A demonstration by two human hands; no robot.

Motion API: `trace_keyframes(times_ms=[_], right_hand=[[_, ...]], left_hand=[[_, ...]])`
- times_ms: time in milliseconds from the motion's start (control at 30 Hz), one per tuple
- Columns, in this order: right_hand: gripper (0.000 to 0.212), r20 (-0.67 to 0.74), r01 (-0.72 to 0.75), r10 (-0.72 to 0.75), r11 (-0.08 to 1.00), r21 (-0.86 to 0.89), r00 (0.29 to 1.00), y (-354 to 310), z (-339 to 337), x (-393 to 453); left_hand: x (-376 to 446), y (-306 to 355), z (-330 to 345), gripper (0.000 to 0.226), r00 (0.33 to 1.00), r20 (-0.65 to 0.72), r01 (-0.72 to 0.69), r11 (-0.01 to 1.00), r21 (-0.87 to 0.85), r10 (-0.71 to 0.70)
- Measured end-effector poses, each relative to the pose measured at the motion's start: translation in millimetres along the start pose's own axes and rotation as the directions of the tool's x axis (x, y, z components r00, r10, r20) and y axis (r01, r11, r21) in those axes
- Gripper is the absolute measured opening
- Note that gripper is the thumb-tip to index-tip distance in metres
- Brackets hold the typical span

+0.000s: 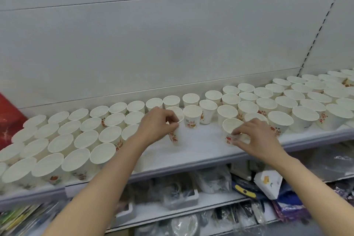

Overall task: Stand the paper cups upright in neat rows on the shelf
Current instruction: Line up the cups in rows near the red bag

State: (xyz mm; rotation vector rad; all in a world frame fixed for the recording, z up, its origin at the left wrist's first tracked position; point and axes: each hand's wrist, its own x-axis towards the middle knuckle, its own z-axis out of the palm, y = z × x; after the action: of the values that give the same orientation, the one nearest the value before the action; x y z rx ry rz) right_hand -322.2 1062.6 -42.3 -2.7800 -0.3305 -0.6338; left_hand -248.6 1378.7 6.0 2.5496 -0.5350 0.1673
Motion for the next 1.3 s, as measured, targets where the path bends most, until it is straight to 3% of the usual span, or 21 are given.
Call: trace_keyframes(times_ms=[200,400,567,633,700,867,967,1133,1300], right_hand=[[0.016,-0.004,0.042,-0.042,0.999,-0.023,0.999,1.2,4.9,4.6],[0.008,0.052,0.049,-0.043,0.991,-0.126,0.998,-23.5,10.7,14.1],[0.017,0.126,-0.02,0.064,0.946,-0.323,0.99,-32.2,12.7,19.9],[0.014,0.109,-0.052,0.085,0.96,-0.276,0.99,-25.9,9.6,21.3],[0.008,0.055,-0.048,0.054,0.994,-0.101,0.997,-25.2,7.6,23.9],[0.007,0.015,0.021,-0.026,0.955,0.297,1.0,-64.7,20.0,36.8],[0.004,0.043,0.034,-0.052,0.939,0.343,0.998,-85.1,34.3,47.4],[0.003,0.077,-0.006,-0.02,0.944,0.331,0.997,-95.7,50.1,57.7],[0.004,0.023,0.009,-0.016,0.956,0.294,1.0,-107.4,54.9,55.4]], left_hand=[[-24.1,3.7,2.4,0.004,0.992,-0.077,0.115,0.983,0.141,-0.105],[-41.5,14.5,22.5,0.014,0.985,-0.169,0.11,0.883,0.456,-0.035],[-48.8,6.8,12.7,0.019,0.992,-0.086,0.116,0.894,0.434,-0.087],[-51.9,2.4,3.1,0.033,0.995,-0.039,0.101,0.922,0.373,-0.093],[-52.9,-4.3,-5.8,0.037,0.996,-0.024,0.088,0.912,0.401,-0.086],[-45.5,-12.1,-12.4,0.018,0.997,0.037,0.037,0.858,0.512,-0.064],[-37.6,-11.7,-10.4,0.007,0.997,0.054,0.022,0.848,0.53,-0.06],[-34.9,-19.1,-8.3,0.01,0.999,0.001,0.028,0.851,0.525,-0.033],[-36.5,-27.0,-6.9,0.013,0.999,-0.033,0.035,0.837,0.546,-0.02]])
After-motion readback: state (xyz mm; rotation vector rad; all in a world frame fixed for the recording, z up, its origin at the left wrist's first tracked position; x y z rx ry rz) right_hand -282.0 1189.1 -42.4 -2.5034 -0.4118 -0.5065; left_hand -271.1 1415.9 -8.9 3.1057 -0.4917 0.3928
